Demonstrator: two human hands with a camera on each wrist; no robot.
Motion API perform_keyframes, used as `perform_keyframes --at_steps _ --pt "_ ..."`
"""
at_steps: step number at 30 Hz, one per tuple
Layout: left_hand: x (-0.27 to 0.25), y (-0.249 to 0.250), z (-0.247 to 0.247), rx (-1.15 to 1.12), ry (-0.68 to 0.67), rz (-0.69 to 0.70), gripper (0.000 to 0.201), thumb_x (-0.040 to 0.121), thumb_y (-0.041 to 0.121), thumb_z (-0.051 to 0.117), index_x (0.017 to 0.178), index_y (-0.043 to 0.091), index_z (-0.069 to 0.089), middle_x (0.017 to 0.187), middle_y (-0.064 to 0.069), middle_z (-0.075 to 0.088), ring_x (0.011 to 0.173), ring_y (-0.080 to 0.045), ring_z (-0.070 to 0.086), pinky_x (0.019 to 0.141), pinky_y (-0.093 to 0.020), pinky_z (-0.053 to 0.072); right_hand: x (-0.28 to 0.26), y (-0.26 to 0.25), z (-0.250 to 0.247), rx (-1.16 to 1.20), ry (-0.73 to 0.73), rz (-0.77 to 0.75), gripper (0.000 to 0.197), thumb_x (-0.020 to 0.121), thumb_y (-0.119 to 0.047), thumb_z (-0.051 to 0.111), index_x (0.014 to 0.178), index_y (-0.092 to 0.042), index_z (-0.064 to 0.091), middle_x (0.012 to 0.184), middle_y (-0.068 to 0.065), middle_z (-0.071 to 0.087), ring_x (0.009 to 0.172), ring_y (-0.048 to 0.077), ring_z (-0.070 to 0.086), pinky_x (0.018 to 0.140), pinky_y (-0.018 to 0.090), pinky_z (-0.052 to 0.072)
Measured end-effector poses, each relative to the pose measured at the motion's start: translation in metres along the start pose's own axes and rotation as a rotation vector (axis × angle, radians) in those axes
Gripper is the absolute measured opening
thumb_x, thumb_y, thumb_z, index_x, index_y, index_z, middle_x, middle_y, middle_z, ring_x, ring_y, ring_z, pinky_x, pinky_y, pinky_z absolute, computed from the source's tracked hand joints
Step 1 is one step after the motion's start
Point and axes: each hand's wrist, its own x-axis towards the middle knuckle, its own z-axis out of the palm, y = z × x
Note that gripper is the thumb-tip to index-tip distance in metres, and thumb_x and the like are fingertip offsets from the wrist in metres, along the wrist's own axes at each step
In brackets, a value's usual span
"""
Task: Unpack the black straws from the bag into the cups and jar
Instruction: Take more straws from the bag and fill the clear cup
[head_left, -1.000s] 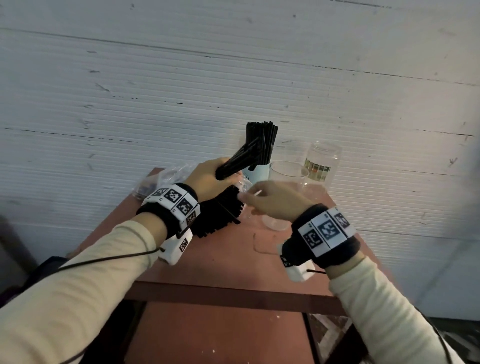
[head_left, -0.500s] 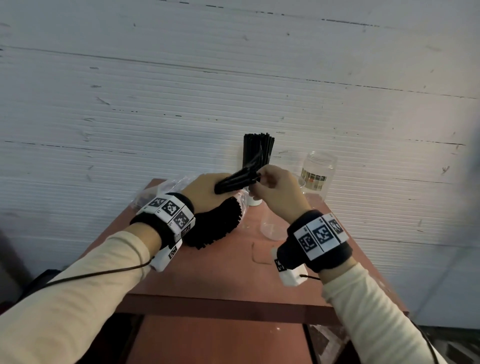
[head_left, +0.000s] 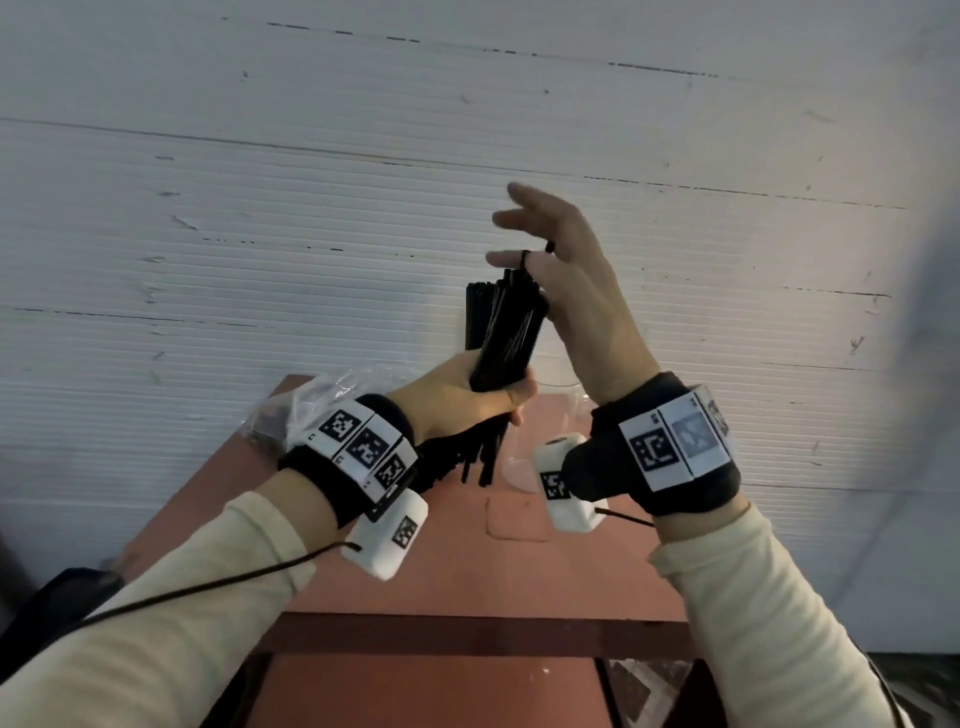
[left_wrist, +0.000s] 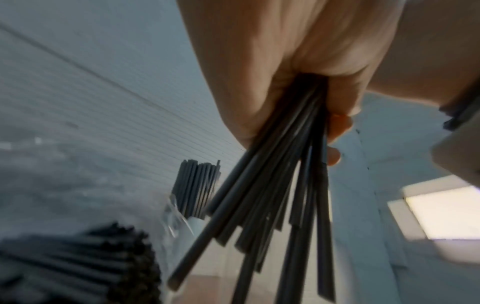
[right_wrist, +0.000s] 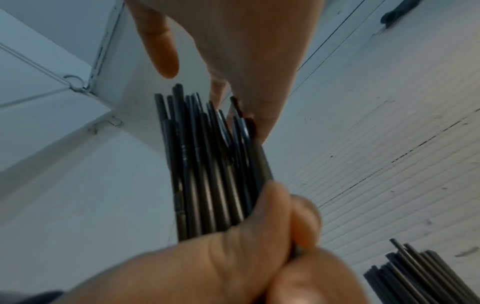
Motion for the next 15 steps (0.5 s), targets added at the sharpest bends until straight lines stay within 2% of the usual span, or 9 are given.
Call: perform_keyframes --at_steps 2,4,6,8,9,11,13,15 --pt "0.0 -0.006 0.011 -0.064 -0.003 -0.062 0.02 0.095 0.031 0.06 0.079 0.021 0.065 0.08 -0.007 0.067 0.082 -0.017 0.065 0.086 -0.032 0.051 -0.005 0.003 0.006 -0.2 0.026 0.003 0.039 0.091 -0.042 0.053 0.126 -0.025 0.055 0.122 -0.007 0.059 0.102 0.011 0.063 0.09 0.027 0.052" --pt "0.0 -0.016 0.021 -0.133 -0.004 -0.178 0.024 0.092 0.025 0.064 0.089 0.001 0.068 0.085 -0.011 0.068 0.088 -0.02 0.065 0.092 -0.035 0.051 -0.011 0.018 0.01 -0.434 -0.053 0.029 0.033 0.092 -0.043 0.057 0.117 -0.022 0.063 0.113 -0.009 0.063 0.097 0.003 0.061 0.087 0.022 0.051" --pt "-0.003 -0.026 0.03 -0.197 -0.043 -0.244 0.029 0.09 0.015 0.067 0.104 -0.01 0.064 0.092 -0.015 0.068 0.094 -0.024 0.064 0.099 -0.037 0.049 -0.018 0.035 0.011 -0.64 -0.194 0.089 0.032 0.097 -0.039 0.052 0.105 -0.013 0.069 0.102 -0.002 0.067 0.089 0.006 0.061 0.081 0.023 0.049" --pt "-0.005 -0.033 0.036 -0.262 -0.041 -0.275 0.033 0.086 0.007 0.07 0.113 -0.011 0.06 0.102 -0.021 0.067 0.102 -0.028 0.064 0.103 -0.037 0.048 -0.024 0.047 0.009 -0.712 -0.23 0.11 0.028 0.096 -0.034 0.054 0.101 -0.011 0.069 0.098 0.002 0.068 0.086 0.009 0.06 0.078 0.021 0.048" --pt "-0.005 -0.035 0.037 -0.284 -0.03 -0.283 0.033 0.085 0.006 0.07 0.112 -0.01 0.061 0.103 -0.022 0.067 0.103 -0.028 0.064 0.103 -0.036 0.047 -0.026 0.05 0.007 -0.696 -0.208 0.08 0.023 0.094 -0.029 0.057 0.108 -0.013 0.067 0.102 0.001 0.066 0.089 0.007 0.058 0.081 0.014 0.045" --pt "-0.004 -0.036 0.038 -0.31 -0.025 -0.294 0.02 0.084 0.003 0.07 0.101 -0.006 0.064 0.095 -0.015 0.064 0.094 -0.022 0.062 0.097 -0.033 0.049 -0.028 0.052 0.006 -0.627 -0.128 -0.017 0.035 0.09 -0.018 0.062 0.124 -0.017 0.058 0.109 0.001 0.061 0.098 0.004 0.054 0.086 0.004 0.037" --pt "-0.003 -0.037 0.04 -0.327 -0.04 -0.314 0.009 0.083 0.0 0.069 0.089 0.004 0.065 0.086 -0.007 0.062 0.087 -0.015 0.061 0.088 -0.027 0.048 -0.027 0.054 0.005 -0.59 -0.108 -0.048 0.041 0.086 -0.013 0.065 0.126 -0.015 0.055 0.11 0.002 0.06 0.102 0.005 0.053 0.088 0.003 0.034" --pt "-0.001 -0.04 0.042 -0.335 -0.024 -0.335 0.011 0.081 -0.004 0.069 0.085 0.006 0.064 0.083 -0.004 0.064 0.086 -0.013 0.062 0.086 -0.024 0.046 -0.026 0.059 0.006 -0.629 -0.165 -0.033 0.029 0.089 -0.015 0.063 0.118 -0.014 0.059 0.107 0.001 0.062 0.1 0.008 0.055 0.09 0.012 0.04"
